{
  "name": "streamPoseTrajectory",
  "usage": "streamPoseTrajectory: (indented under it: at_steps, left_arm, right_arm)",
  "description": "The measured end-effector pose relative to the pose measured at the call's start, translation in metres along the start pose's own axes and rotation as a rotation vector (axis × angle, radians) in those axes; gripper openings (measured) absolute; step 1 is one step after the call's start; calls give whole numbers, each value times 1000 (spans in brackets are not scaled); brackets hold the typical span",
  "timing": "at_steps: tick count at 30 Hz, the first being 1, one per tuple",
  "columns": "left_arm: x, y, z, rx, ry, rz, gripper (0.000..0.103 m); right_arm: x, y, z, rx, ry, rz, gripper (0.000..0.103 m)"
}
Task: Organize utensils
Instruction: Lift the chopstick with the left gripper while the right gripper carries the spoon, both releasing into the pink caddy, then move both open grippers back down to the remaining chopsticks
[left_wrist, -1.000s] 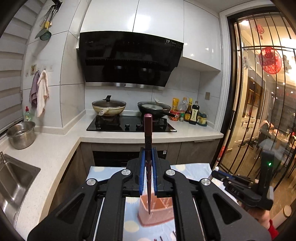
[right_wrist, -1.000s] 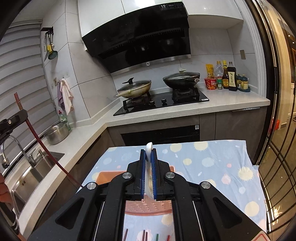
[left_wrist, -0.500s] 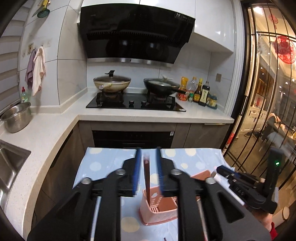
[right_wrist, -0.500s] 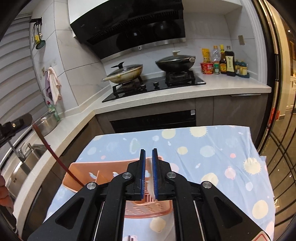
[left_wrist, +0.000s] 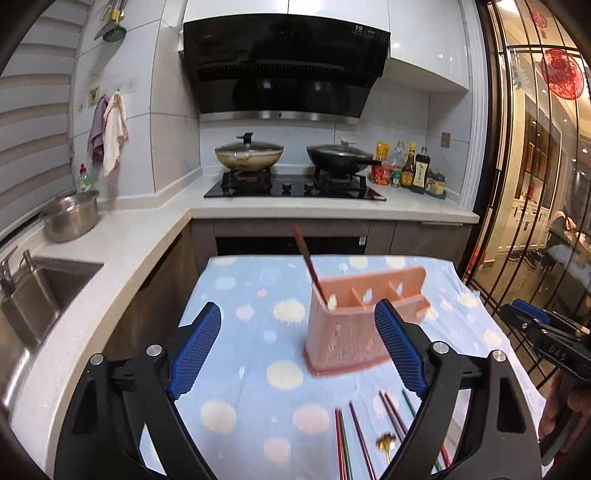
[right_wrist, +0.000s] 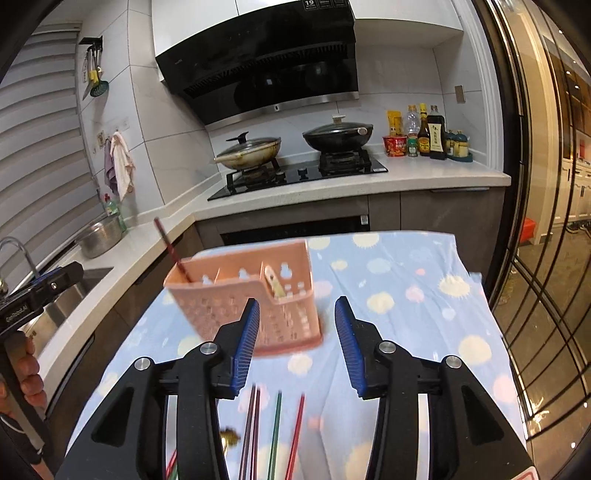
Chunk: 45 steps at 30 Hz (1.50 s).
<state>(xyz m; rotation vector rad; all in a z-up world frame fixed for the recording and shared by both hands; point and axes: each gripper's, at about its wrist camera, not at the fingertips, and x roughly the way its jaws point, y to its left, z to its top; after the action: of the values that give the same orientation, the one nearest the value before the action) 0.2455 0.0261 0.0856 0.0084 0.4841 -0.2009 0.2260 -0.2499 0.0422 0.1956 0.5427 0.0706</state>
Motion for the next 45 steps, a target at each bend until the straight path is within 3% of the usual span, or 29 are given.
streamPoseTrajectory:
  at_steps: [5, 12, 22, 30, 45]
  left_arm:
    - [-22, 1, -54, 10, 70, 21, 83]
    - [-36, 2, -128, 7, 215, 26, 83]
    - [-48, -3, -200, 20, 358, -9, 83]
    - [-52, -4, -219, 22, 391, -15, 83]
    - [-47, -15, -225, 43, 409, -26, 83]
  right_arm:
    - [-35, 4, -49, -31, 33, -53, 42]
    - [-62, 8, -116, -1, 115, -63, 42]
    - [-78, 18, -181, 2, 204, -121, 42]
    - [-76, 25, -206, -2, 244, -126, 42]
    - [-69, 27, -209, 21, 259, -105, 42]
